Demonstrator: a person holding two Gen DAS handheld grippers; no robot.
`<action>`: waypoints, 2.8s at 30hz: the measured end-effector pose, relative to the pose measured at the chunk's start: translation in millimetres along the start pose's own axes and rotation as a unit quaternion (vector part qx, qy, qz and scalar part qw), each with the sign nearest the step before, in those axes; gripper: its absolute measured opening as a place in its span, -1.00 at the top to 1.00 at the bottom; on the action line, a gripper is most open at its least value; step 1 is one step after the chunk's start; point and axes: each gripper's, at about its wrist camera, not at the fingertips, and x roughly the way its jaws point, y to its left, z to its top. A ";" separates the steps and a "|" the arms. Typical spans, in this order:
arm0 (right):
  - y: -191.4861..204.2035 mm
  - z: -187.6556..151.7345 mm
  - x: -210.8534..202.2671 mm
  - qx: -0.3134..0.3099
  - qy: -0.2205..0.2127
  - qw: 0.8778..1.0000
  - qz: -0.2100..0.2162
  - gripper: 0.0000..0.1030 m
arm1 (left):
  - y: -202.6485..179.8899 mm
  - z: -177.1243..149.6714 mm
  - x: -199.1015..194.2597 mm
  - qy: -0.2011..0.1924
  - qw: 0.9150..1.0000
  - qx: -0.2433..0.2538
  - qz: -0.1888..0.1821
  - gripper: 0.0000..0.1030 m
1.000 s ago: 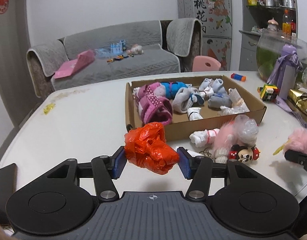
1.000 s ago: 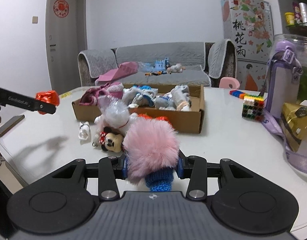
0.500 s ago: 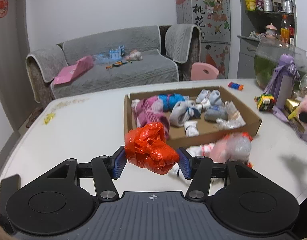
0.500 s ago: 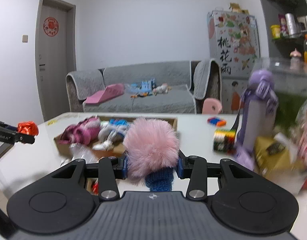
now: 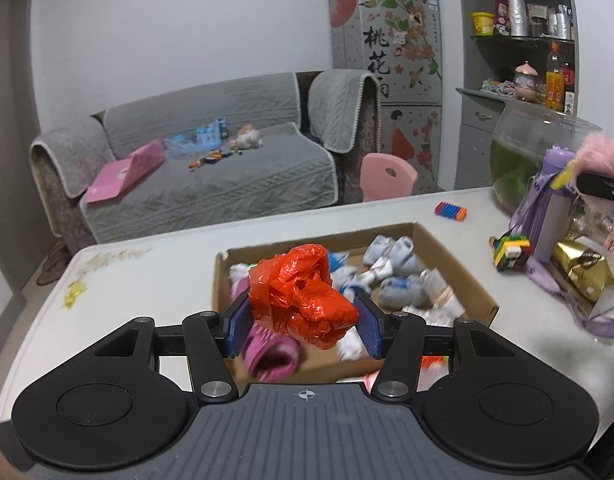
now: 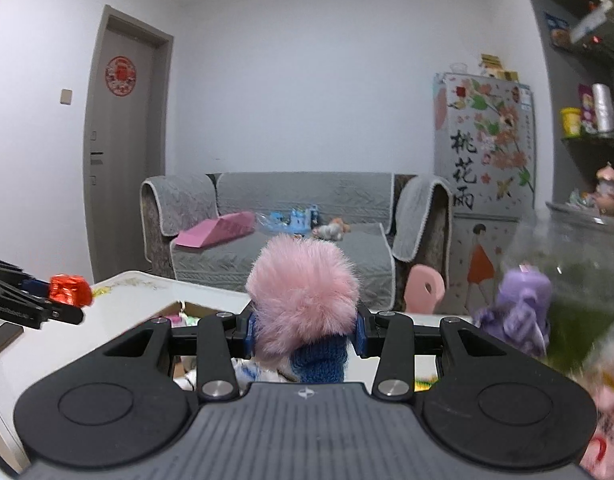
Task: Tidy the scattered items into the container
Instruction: 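Carry the orange bag and pink pompom into the box and open both grippers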
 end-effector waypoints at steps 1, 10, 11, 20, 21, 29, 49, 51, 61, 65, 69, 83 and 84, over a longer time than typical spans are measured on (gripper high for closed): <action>-0.2 3.1 2.5 -0.002 -0.003 1.000 0.004 0.24 | -1.6 4.4 4.2 0.002 1.000 -0.001 -0.002 -0.18; -1.5 20.0 57.8 0.010 -0.001 0.998 0.067 0.24 | -20.9 28.7 61.1 0.040 0.999 0.003 -0.028 -0.18; -2.0 19.4 65.0 0.013 -0.001 0.997 0.073 0.24 | -24.3 29.2 67.6 0.045 0.998 0.006 -0.030 -0.18; -3.8 3.8 136.7 0.024 0.042 0.992 0.118 0.24 | -42.6 18.2 128.4 0.094 0.994 0.026 -0.042 -0.18; -5.6 2.9 141.6 0.026 0.049 0.991 0.122 0.24 | -42.9 16.3 134.2 0.099 0.994 0.023 -0.045 -0.18; -1.4 -23.7 175.7 0.041 0.116 0.984 0.127 0.24 | -45.0 8.3 172.5 0.129 0.990 0.021 -0.047 -0.18; 26.6 -49.0 205.6 -0.024 0.207 0.971 0.120 0.24 | -22.6 -14.6 190.1 0.147 0.989 0.009 -0.015 -0.18; 27.6 -48.6 204.9 -0.029 0.208 0.970 0.118 0.24 | -23.6 -14.6 189.0 0.146 0.989 0.011 -0.014 -0.18; 28.5 -48.2 204.4 -0.038 0.216 0.969 0.110 -0.16 | -26.4 -15.6 186.1 0.143 0.990 0.017 0.002 -0.67; 28.9 -45.3 200.1 -0.039 0.211 0.970 0.109 -0.34 | -28.7 -16.4 178.6 0.137 0.990 0.025 0.004 -0.75; 24.3 -33.1 187.4 -0.037 0.191 0.975 0.109 -0.43 | -28.2 -13.8 163.8 0.131 0.991 0.017 -0.001 -0.82; 18.1 -2.0 89.5 -0.038 0.093 0.981 0.165 -0.77 | -23.8 -36.9 49.1 0.049 0.999 -0.001 0.003 -0.99; 21.7 -6.4 79.7 -0.041 0.087 0.980 0.176 -0.79 | -22.1 -44.4 45.0 0.050 0.999 -0.005 0.005 -0.99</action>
